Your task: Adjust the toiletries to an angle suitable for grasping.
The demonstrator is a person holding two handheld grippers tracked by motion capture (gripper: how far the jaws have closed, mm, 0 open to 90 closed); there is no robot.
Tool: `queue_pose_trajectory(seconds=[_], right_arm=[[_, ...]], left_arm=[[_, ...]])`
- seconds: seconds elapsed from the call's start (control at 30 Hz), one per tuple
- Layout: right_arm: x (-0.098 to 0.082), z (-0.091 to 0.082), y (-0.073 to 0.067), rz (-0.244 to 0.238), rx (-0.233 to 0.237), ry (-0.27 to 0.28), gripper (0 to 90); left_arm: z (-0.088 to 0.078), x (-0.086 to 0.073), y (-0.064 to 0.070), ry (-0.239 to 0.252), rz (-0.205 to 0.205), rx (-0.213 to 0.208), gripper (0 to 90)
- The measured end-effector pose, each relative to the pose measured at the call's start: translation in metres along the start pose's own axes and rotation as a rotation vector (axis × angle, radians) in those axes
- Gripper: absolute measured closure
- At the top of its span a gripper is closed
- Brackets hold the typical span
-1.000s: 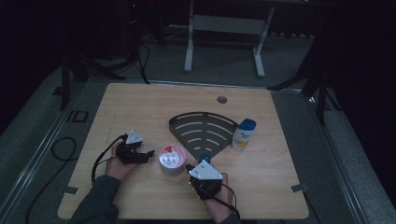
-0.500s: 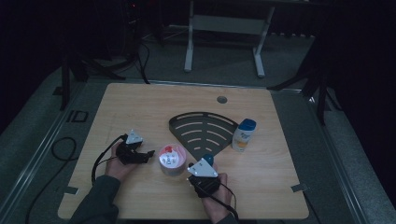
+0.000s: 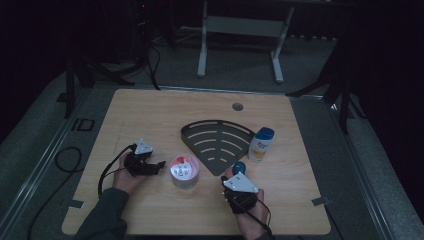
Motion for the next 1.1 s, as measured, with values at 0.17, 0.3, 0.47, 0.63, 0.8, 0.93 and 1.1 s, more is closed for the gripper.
queue_pose_trajectory(seconds=[0.17,0.3,0.47,0.63,0.8,0.93,1.1], right_arm=[[-0.005,-0.003,0.019,0.032,-0.025,-0.005,90.0],[-0.009,-0.005,0.034,0.042,-0.037,-0.014,90.0],[-0.013,-0.006,0.053,0.064,-0.044,-0.017,89.9],[-0.017,-0.003,0.066,0.081,-0.054,-0.029,89.9],[-0.024,0.005,0.069,0.086,-0.062,-0.047,89.9],[-0.027,0.010,0.072,0.077,-0.065,-0.056,89.9],[-0.030,0.018,0.078,0.059,-0.072,-0.074,89.9]], left_arm=[[0.000,0.000,0.000,0.000,0.000,0.000,27.6],[0.000,0.000,0.000,0.000,0.000,0.000,27.6],[0.000,0.000,0.000,-0.001,0.000,0.000,27.5],[0.000,0.000,0.000,-0.001,0.000,0.000,27.5],[0.000,0.000,0.000,-0.001,0.000,0.000,27.5],[0.000,0.000,0.000,-0.001,0.000,0.000,27.5],[0.000,0.000,0.000,-0.001,0.001,0.000,27.5]])
Point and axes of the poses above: each handheld gripper's, and its own axes: z roughly forward along the jaws, x roughly out of its top, y roughly to its right, the point moved 4 cm from there along z, roughly forward along the jaws, and after that the axes turned 1 degree about -z, right-handed, at the moved point
